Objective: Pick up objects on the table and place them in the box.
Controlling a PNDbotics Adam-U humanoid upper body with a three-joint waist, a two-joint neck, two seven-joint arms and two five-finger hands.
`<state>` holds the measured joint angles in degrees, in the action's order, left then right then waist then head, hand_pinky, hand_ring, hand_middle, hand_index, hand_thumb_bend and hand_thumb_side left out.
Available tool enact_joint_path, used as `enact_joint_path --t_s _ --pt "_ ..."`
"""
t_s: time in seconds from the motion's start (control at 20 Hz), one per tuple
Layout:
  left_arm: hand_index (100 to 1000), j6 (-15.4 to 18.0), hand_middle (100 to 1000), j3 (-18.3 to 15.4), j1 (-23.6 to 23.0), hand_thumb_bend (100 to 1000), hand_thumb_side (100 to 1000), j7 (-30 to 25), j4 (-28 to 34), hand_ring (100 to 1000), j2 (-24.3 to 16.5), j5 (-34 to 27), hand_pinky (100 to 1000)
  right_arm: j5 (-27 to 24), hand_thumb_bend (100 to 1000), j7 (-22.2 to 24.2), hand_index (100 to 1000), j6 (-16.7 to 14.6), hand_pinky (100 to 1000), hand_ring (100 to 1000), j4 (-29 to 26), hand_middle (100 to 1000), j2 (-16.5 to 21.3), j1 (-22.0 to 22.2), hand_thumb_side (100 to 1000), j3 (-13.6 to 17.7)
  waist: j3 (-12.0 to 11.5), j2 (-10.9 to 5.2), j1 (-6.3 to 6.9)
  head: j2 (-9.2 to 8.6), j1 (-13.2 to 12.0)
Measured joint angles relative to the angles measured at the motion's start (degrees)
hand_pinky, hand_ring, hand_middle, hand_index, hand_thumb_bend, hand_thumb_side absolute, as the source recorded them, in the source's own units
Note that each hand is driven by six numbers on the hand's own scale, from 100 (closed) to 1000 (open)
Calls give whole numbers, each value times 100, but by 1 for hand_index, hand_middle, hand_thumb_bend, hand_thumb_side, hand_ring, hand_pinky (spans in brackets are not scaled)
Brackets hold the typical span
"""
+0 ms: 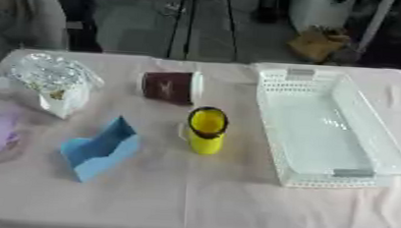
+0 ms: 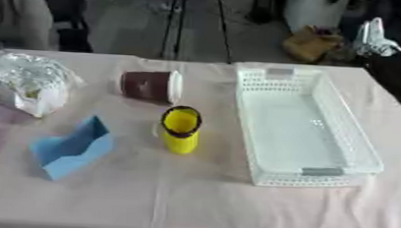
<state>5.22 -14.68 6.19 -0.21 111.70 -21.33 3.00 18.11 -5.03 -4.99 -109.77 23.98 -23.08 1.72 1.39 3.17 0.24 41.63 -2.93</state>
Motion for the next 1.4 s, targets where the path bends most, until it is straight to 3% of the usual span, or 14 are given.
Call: enact_joint_path --t_s 0.05,0.1,0.25,0.3,0.35,0.4,0.65,0.7,0.75,0.8,1.4 --pt "860 -73 677 36 13 567 498 -163 -69 714 -94 175 541 0 100 2 868 0 588 651 0 797 0 0 416 -1 2 0 1 0 -3" --pt "854 -138 720 81 42 531 777 -395 -149 733 -205 422 582 0 100 4 868 1 588 651 0 797 0 0 426 -2 5 0 4 0 -8" --pt "851 -133 730 282 160 559 779 -1415 -466 736 -621 1537 595 0 100 19 869 3 588 651 0 797 0 0 428 -5 16 0 12 0 -28" --pt "838 -79 744 332 192 656 789 -1698 -568 735 -713 1877 630 0 100 24 869 2 587 650 0 797 0 0 429 -7 18 0 16 0 -31" --pt "837 -4 745 417 209 667 786 -1979 -703 736 -830 2230 632 0 100 29 869 1 587 650 0 797 0 0 429 -14 26 0 19 0 -33" --pt "831 88 752 514 250 748 786 -2235 -862 735 -945 2574 652 0 100 36 869 -1 587 650 0 797 0 0 429 -23 33 0 23 0 -35" --pt "820 666 763 1042 537 878 759 -3080 -1722 743 -1317 3966 682 0 100 49 869 -4 587 650 0 797 0 -1 429 -39 52 1 25 1 -41" --pt "819 748 764 1118 571 961 724 -3147 -1841 745 -1348 4142 687 0 100 51 869 -4 588 650 0 797 0 -1 430 -39 52 1 25 1 -42" --pt "819 824 764 1195 608 961 724 -3197 -1963 745 -1371 4319 687 -1 100 53 869 -5 588 650 0 797 0 -2 430 -40 52 1 25 1 -42" --pt "813 883 757 1257 645 1000 658 -3221 -2062 741 -1385 4459 688 -1 100 56 869 -8 588 650 0 797 0 -2 429 -41 52 1 24 2 -43" --pt "813 956 730 1704 1070 1000 556 -2699 -2773 690 -1277 5527 658 -5 100 78 869 -25 589 650 0 797 0 -2 430 -72 65 -2 4 3 -67"
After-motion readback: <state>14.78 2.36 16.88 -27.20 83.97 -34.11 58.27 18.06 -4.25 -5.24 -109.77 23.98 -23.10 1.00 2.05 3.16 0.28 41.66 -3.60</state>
